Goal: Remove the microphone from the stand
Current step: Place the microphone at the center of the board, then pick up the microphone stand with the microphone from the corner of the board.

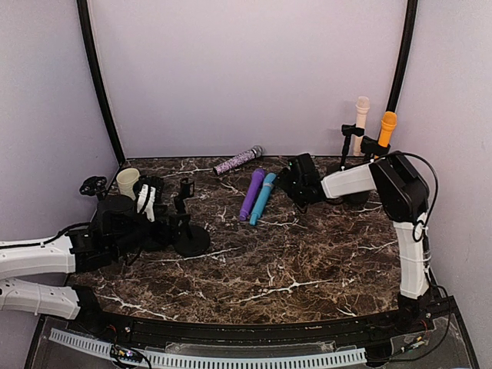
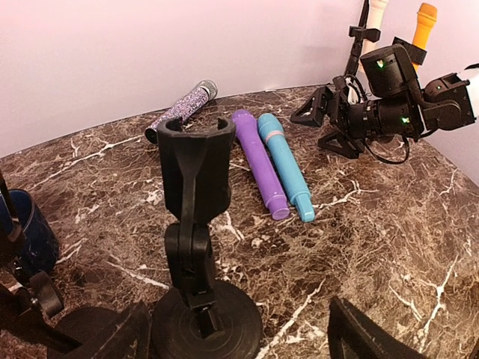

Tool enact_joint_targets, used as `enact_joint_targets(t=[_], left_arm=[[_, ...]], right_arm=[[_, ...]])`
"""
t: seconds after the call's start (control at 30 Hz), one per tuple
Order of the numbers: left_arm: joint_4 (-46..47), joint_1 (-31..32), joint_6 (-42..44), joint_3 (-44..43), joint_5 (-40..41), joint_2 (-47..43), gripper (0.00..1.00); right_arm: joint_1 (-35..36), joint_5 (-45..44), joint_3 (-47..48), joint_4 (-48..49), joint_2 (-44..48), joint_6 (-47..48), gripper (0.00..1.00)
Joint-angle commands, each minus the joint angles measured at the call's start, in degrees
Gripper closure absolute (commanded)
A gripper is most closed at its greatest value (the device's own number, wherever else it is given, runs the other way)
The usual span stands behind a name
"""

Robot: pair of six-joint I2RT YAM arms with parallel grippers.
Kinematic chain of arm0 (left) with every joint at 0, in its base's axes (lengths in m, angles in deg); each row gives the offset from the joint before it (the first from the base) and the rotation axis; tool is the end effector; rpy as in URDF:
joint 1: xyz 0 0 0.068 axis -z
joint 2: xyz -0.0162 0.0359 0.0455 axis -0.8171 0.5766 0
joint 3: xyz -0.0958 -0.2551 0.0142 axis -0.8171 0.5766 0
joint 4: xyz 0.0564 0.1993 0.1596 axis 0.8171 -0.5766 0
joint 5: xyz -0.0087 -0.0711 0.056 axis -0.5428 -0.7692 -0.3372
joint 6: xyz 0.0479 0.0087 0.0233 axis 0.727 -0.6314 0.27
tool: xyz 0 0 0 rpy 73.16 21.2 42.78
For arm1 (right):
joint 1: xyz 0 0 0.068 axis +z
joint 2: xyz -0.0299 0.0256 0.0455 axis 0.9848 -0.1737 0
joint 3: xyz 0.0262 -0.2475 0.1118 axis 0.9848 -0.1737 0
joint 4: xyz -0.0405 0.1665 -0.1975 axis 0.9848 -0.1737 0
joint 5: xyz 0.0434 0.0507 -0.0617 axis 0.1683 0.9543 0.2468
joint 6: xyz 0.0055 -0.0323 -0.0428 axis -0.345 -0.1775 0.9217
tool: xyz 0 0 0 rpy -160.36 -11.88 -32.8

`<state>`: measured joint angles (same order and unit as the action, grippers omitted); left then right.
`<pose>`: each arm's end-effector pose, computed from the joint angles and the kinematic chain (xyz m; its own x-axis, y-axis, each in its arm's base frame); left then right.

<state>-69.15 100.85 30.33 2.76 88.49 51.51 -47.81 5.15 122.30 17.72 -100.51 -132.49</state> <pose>0.1566 -0.1490 0.2376 -0.2706 -0.0138 -0.9626 0.4721 0.8695 -0.1452 0.4107 0.2491 0.1390 -0.5641 0.6521 -0.5066 0.2585 0.7221 0.6416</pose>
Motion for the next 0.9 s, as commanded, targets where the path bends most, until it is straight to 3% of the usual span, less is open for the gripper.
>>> enact_joint_targets(t=[0.0,0.23,0.53,0.87], left_arm=[[-5.4,-0.2,-1.6,-3.0,-1.1,-2.7,0.16],[-8.9,-0.3,-1.8,-5.6,-1.1,-4.4,0.16],[-9.7,-0.3,-3.4,-4.8,0.2,-5.7,0.16],[-7.9,-0.5,-5.2,-6.9,-1.9,-3.7,0.16]], right_arm=[[-0.4,-4.5,-4.2,0.0,7.6,5.0,0.06],[-0.5,1.8,-15.6,10.4,18.4,13.6,0.05],[-0.4,6.9,-27.5,11.4,36.0,25.2,0.05],[-2.2,-0.7,-46.5,5.4,63.5,31.7,0.01]])
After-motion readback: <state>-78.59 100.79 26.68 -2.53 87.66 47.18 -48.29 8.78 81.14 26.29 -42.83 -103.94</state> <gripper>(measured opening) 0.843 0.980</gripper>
